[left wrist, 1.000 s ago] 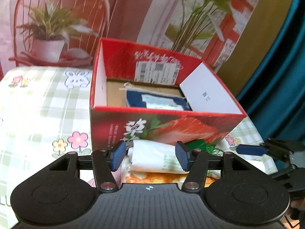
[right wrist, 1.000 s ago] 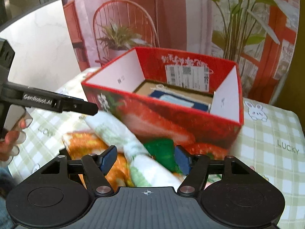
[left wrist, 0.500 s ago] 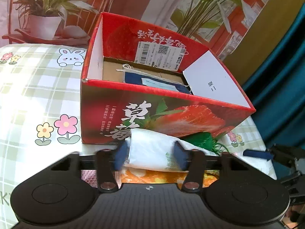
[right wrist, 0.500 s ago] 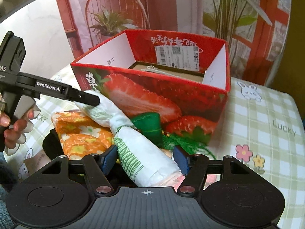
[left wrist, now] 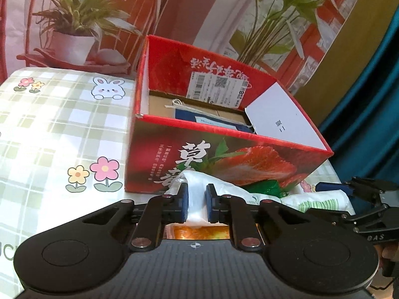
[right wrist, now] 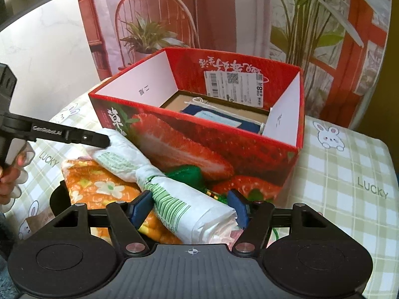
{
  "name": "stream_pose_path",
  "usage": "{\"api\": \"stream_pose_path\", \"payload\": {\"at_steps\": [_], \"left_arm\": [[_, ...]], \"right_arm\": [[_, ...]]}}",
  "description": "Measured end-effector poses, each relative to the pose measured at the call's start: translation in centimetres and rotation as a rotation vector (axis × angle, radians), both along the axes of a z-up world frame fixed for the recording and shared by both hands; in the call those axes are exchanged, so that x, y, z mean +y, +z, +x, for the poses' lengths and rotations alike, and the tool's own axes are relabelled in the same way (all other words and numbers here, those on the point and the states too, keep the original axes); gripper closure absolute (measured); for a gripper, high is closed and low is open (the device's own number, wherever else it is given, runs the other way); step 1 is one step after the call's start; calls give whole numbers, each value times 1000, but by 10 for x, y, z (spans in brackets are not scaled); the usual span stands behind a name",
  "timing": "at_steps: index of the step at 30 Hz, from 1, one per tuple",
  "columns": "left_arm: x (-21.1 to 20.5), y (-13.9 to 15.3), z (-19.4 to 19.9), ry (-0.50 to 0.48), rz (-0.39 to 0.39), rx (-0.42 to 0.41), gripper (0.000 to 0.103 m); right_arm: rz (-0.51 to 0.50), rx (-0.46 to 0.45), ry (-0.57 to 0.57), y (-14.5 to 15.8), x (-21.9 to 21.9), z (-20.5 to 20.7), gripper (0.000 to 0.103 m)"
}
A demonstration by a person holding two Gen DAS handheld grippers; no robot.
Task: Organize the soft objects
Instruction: 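Lower the left tool onto the white-and-green rolled towel and close on it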
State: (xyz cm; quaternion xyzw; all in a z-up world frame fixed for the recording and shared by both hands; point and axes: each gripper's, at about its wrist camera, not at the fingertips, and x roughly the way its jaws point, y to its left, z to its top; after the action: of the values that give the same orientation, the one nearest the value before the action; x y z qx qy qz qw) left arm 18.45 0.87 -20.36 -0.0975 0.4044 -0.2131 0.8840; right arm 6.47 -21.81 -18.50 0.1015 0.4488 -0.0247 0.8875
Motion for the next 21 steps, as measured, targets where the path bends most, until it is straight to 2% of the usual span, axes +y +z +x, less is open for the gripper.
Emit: {"api": "stream_pose_path", "payload": {"at_steps": [10, 21], "left_arm": [[6, -5, -14, 29, -19, 15, 88], [3, -7, -20, 21, -18, 25, 88]], "right_arm": [[-22, 12, -21, -6, -4, 8, 36], [-11, -8, -99, -7, -6, -14, 34]]}}
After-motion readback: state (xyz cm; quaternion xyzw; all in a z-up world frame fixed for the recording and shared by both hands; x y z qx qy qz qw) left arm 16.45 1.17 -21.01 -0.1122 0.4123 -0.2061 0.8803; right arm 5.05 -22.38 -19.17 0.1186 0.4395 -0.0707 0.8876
